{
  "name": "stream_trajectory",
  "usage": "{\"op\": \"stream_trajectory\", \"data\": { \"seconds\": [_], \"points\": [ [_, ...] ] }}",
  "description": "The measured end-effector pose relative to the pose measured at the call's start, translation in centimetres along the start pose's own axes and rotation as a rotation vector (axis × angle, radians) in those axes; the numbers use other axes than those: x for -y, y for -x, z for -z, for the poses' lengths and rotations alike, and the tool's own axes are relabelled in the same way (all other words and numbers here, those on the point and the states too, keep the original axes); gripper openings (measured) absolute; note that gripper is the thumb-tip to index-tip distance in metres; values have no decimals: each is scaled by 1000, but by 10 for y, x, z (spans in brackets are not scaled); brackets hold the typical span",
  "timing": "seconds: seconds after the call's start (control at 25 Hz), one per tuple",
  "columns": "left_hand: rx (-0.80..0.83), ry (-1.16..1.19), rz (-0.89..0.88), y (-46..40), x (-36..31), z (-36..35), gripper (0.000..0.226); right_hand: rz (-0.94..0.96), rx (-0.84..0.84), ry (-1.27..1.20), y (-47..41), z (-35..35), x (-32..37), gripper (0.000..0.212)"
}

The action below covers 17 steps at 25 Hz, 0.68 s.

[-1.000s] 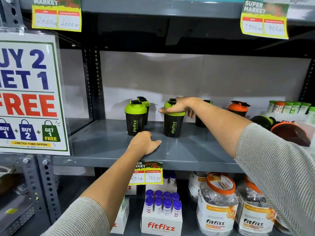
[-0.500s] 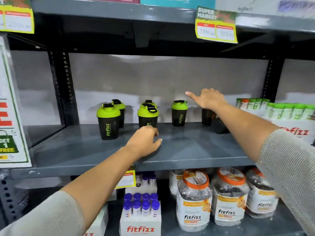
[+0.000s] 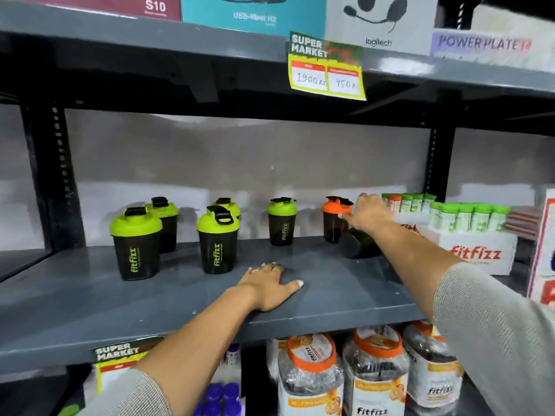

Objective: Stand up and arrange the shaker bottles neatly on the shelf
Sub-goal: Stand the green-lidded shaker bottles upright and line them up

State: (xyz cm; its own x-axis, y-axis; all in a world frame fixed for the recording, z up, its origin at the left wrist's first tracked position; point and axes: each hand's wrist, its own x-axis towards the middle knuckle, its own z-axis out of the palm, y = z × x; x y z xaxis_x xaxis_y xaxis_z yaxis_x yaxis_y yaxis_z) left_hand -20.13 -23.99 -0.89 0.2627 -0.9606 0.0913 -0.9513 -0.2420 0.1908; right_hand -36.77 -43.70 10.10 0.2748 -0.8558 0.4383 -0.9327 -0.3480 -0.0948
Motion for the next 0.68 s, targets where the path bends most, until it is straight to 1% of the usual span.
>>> {"op": "stream_trajectory", "data": {
  "seconds": [0.16,0.2,0.36,0.44,0.6,0.68],
  "points": [
    [-40,25,-3,-2,2,-3,85,-18,31,44,-15,-3,-6,71],
    [-50,32,-1,-2,2,-4,84,-42,61,55,-17,-4,-9,73],
    [-67,52,4,-2,4,-4,83,-151,195,92,-29,-9,-15,91],
    [-65,55,3,-2,4,-5,83,-202,238,103,-33,-11,-17,97],
    [-65,59,4,-1,3,-3,83,-259,391,21,-39,-15,-16,96],
    [-63,70,7,-1,2,-3,82,-265,467,-21,-42,-18,-15,88]
  ]
}}
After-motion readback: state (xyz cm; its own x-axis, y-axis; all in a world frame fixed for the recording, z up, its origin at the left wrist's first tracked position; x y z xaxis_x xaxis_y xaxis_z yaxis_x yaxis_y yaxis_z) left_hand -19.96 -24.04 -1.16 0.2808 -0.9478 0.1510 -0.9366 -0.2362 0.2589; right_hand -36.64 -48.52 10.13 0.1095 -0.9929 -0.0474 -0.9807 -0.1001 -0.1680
